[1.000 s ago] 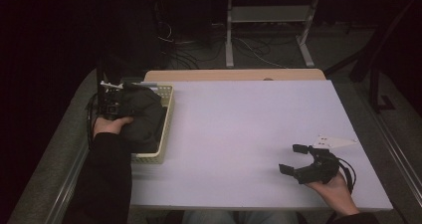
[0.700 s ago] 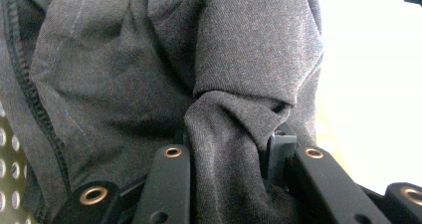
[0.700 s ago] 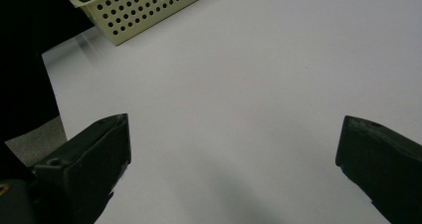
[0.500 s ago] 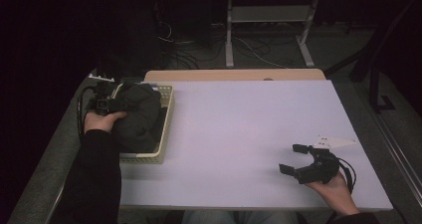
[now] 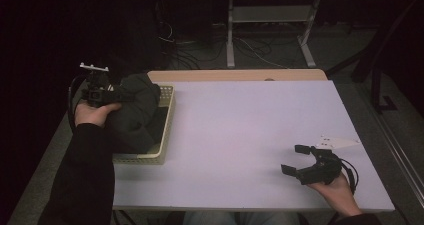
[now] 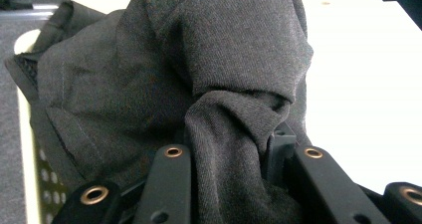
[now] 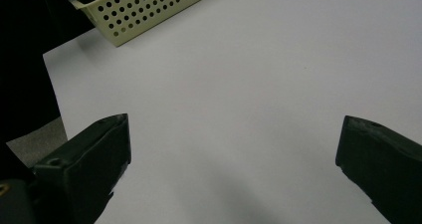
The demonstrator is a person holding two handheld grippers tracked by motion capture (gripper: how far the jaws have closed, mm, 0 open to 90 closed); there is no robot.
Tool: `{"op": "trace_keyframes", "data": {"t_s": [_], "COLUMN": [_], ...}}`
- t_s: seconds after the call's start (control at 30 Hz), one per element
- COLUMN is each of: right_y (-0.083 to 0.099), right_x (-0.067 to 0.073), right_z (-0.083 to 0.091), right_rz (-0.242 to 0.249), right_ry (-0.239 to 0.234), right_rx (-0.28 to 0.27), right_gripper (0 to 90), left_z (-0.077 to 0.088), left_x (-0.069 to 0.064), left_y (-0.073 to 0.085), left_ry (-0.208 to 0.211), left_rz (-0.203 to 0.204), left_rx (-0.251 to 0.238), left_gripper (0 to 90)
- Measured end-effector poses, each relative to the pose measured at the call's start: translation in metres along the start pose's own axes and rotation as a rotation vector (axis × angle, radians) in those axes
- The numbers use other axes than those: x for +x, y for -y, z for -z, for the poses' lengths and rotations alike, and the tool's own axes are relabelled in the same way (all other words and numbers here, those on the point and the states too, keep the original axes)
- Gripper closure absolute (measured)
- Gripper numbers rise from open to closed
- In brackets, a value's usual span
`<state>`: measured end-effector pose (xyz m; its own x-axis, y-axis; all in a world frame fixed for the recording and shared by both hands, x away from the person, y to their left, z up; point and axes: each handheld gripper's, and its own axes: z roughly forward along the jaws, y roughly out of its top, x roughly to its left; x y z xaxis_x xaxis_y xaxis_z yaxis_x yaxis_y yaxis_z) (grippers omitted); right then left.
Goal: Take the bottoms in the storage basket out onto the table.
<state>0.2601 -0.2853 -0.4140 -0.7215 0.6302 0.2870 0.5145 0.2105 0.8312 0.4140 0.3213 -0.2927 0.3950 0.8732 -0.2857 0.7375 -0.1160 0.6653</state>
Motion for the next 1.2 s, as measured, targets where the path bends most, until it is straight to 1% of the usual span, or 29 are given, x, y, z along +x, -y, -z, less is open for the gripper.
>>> {"op": "trace_keyframes", "data": {"t_s": [0.1,0.17,0.33,0.43,0.57,0.67,0.83,1.03,1.2], "right_y": [0.000,0.000,0.000,0.000,0.001,0.001,0.001,0.001,0.001], "right_x": [0.000,0.000,0.000,0.000,0.000,-0.001,-0.002,-0.003,-0.002], "right_z": [0.000,0.000,0.000,0.000,0.000,0.000,0.001,0.002,0.002], "right_rz": [0.000,-0.001,-0.001,-0.003,-0.005,-0.007,-0.009,-0.014,-0.012], "right_ry": [0.000,0.001,0.001,0.000,0.000,-0.001,0.002,0.002,0.003], "right_rx": [0.000,0.001,0.000,0.000,-0.001,0.002,-0.004,-0.005,-0.005], "right_gripper": [0.5,0.5,0.5,0.5,0.5,0.5,0.5,0.5,0.5], "left_z": [0.007,0.012,0.023,0.027,0.030,0.031,0.034,0.046,0.056], "left_x": [0.000,0.000,-0.004,-0.006,-0.009,-0.010,-0.011,-0.011,-0.015], "left_y": [-0.004,-0.007,-0.016,-0.022,-0.029,-0.033,-0.037,-0.044,-0.051], "left_ry": [0.000,-0.007,-0.011,-0.016,-0.019,-0.017,-0.007,0.000,0.011], "left_rz": [-0.012,-0.017,-0.032,-0.042,-0.053,-0.062,-0.062,-0.068,-0.092], "left_rx": [-0.011,-0.017,-0.021,-0.027,-0.021,-0.018,-0.025,-0.033,-0.038], "left_gripper": [69.9,69.9,69.9,69.9,69.9,69.9,70.0,70.0,70.0]}}
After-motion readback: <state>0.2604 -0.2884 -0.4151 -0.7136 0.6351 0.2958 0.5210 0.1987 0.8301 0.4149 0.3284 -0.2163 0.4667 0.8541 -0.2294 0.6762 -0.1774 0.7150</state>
